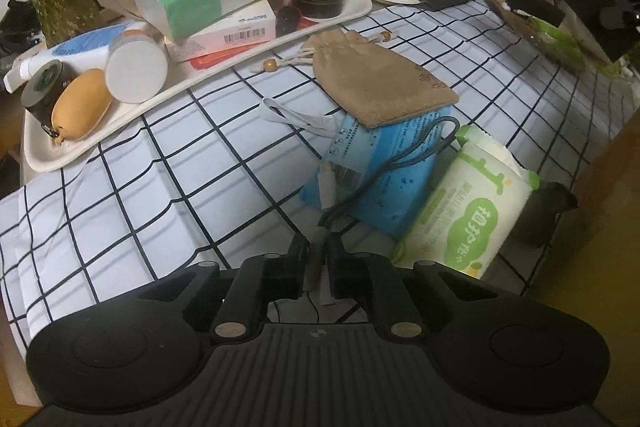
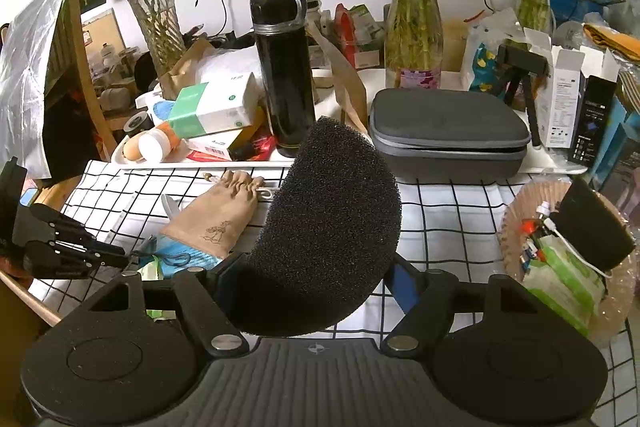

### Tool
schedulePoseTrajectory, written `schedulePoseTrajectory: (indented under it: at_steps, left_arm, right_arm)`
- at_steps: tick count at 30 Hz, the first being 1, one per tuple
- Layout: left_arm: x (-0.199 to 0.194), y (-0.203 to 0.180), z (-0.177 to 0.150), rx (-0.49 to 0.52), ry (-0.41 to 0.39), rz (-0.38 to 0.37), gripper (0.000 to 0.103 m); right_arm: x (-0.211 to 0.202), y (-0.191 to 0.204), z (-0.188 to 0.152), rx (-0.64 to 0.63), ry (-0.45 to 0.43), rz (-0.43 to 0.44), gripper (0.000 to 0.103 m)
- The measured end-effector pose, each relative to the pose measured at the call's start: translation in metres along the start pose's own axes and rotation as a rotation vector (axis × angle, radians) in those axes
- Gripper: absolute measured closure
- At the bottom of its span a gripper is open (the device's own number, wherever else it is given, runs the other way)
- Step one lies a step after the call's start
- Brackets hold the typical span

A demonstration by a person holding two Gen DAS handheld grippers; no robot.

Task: Organize soft objects
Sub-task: 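Grasp the corded earphones with the left gripper and lift them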

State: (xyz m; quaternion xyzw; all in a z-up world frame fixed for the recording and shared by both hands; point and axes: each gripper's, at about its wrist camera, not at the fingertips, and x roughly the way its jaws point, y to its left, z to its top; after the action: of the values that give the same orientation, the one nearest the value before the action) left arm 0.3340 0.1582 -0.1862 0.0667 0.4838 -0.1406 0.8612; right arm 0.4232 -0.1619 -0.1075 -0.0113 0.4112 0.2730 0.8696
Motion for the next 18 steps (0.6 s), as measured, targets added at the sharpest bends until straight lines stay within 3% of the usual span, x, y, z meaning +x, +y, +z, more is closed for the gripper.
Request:
schedulePoseTrajectory:
  at_steps: [11, 18]
  left_arm:
    - [-0.030, 0.006, 0.006, -0.042, -0.066, 0.025, 0.094]
    - [-0.059, -0.010, 0.015, -0.035, -0.102, 0.071, 0.094]
  right_arm:
    - [-0.009, -0.004, -0.005, -0.009, -0.016, -0.009, 0.026]
    - [-0.015, -0.013, -0.008, 0.023, -0.023, -0.011, 0.026]
